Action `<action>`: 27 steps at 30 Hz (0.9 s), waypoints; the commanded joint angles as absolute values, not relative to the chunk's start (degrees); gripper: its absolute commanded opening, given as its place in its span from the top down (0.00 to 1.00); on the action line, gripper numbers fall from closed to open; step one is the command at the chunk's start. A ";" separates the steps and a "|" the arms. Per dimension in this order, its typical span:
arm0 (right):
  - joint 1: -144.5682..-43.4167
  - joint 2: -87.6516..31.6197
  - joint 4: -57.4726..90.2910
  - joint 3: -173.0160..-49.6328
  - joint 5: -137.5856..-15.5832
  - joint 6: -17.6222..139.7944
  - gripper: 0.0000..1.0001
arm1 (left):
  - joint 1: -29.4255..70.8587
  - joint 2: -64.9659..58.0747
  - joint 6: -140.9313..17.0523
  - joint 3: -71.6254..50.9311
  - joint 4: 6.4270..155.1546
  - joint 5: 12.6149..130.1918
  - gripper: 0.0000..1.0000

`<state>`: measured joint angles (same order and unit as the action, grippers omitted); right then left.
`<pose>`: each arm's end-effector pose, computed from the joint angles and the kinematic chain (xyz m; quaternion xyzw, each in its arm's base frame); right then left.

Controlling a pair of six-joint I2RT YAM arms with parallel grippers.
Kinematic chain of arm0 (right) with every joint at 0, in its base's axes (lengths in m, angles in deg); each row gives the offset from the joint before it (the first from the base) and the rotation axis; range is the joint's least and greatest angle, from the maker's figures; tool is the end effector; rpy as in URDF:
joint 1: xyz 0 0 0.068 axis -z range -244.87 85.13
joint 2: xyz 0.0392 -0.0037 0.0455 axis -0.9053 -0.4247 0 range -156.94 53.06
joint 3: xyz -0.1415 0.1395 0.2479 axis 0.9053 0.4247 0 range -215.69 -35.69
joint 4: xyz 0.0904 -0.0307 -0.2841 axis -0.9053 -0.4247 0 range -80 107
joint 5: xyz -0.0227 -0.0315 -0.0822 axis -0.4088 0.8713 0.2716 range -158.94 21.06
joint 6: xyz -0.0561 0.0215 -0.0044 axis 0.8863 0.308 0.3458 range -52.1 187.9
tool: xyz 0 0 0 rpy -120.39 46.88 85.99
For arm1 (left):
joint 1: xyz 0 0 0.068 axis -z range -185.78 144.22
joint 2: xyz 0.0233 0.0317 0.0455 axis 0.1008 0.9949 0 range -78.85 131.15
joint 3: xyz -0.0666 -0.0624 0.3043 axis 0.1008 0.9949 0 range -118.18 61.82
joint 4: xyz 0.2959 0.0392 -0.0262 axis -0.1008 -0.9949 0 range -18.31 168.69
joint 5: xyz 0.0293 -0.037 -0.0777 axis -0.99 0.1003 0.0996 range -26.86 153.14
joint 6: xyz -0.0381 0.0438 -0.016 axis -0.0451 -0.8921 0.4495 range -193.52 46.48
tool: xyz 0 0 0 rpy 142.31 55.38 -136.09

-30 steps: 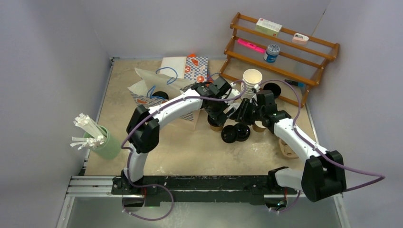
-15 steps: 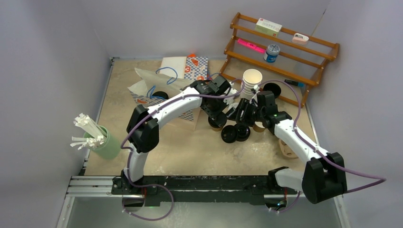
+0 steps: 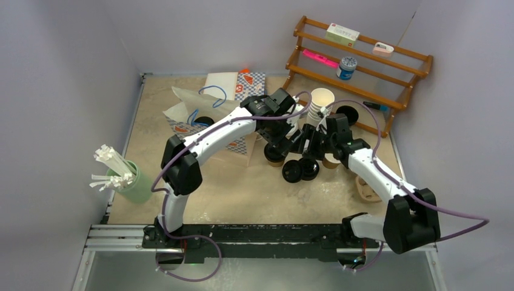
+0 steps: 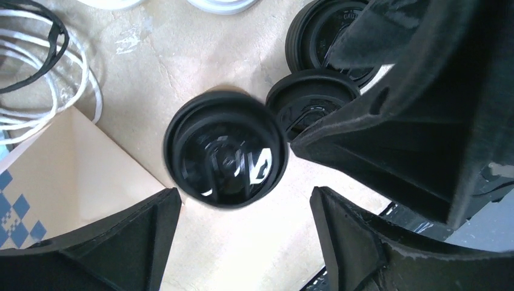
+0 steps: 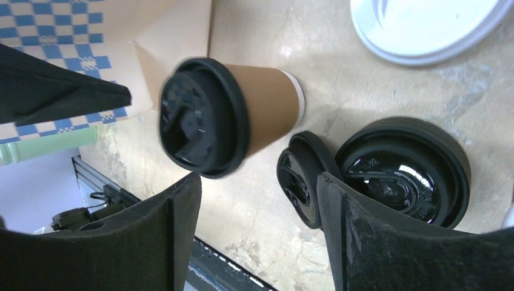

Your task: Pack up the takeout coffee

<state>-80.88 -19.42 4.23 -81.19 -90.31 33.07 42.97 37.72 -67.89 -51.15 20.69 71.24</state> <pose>0.2811 0.0975 0.2593 0.0677 0.8906 0.3306 0.3047 0.3272 -0.3826 0.3289 0.3715 0.8930 -0.1727 0.1863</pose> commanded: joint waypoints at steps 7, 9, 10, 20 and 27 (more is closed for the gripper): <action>-81.36 -14.86 2.03 -88.01 -86.49 43.01 0.13 | 42.56 17.51 -56.62 -32.69 30.10 67.74 0.49; -81.78 -15.47 2.15 -89.09 -86.38 43.83 0.13 | 42.56 13.73 -53.94 -26.82 33.74 68.17 0.57; -82.11 -15.89 2.04 -89.77 -86.20 44.49 0.13 | 42.56 11.93 -52.53 -24.02 35.67 68.44 0.60; -85.75 -22.25 4.23 -94.74 -87.19 53.88 0.19 | 42.91 1.97 -40.85 0.38 58.55 71.16 1.00; -87.35 -27.14 6.78 -96.57 -89.58 51.33 0.24 | 43.09 -0.77 -31.73 12.25 70.50 70.25 1.00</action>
